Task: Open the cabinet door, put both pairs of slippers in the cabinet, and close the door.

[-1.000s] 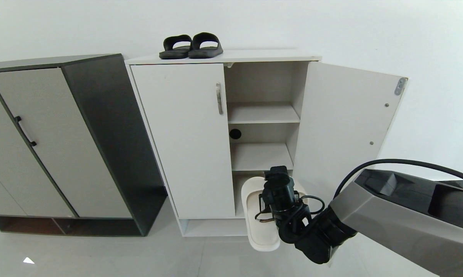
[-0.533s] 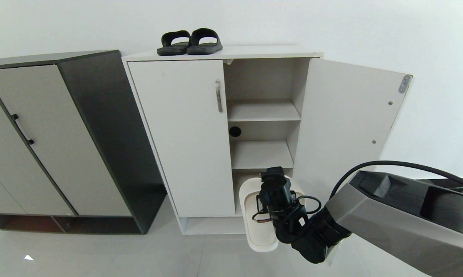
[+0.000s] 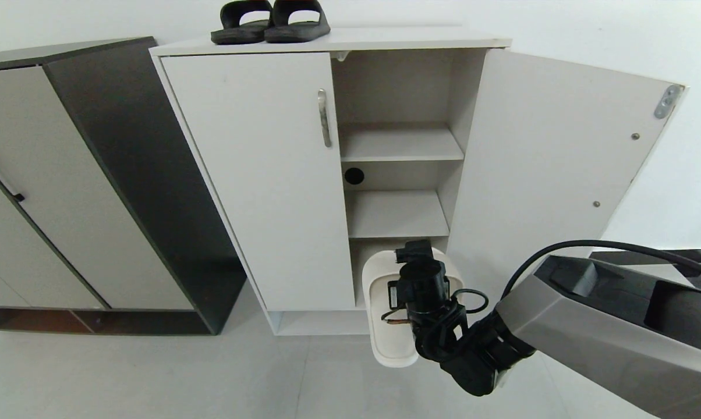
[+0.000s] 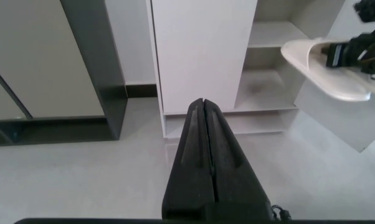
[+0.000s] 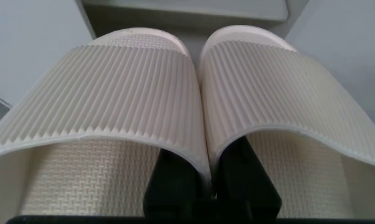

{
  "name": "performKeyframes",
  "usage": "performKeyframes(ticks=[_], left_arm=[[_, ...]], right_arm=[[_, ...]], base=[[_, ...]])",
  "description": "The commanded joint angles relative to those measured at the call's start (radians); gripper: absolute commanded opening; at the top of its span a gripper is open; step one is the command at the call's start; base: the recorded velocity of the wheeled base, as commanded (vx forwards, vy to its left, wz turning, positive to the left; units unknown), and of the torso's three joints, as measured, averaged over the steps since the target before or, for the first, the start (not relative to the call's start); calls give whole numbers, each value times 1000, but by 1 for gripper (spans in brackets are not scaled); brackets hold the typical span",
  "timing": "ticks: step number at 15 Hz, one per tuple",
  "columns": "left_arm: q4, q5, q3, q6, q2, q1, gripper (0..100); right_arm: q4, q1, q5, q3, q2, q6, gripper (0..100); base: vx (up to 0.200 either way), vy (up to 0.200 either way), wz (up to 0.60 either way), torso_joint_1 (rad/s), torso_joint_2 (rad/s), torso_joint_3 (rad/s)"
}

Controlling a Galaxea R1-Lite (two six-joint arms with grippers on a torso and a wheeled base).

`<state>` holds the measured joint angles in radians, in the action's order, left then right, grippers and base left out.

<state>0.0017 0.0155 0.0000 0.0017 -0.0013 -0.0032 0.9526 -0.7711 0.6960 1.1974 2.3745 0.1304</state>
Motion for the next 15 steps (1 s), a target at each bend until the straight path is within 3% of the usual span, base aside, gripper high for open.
performKeyframes(ticks=[1, 3, 7, 15], left_arm=[[0, 0, 0, 0, 1, 0, 0], [-2, 0, 0, 0, 1, 0, 0], [0, 0, 0, 0, 1, 0, 0], [0, 0, 0, 0, 1, 0, 0]], right_arm=[[72, -4, 2, -36, -32, -35, 0], [153, -4, 2, -41, -1, -58, 0], [157, -5, 0, -38, 17, -60, 0], [163, -10, 2, -35, -9, -66, 0]], base=[[0, 0, 0, 2, 2, -198], [0, 0, 0, 2, 7, -198], [0, 0, 0, 4, 4, -142], [200, 0, 0, 3, 2, -6]])
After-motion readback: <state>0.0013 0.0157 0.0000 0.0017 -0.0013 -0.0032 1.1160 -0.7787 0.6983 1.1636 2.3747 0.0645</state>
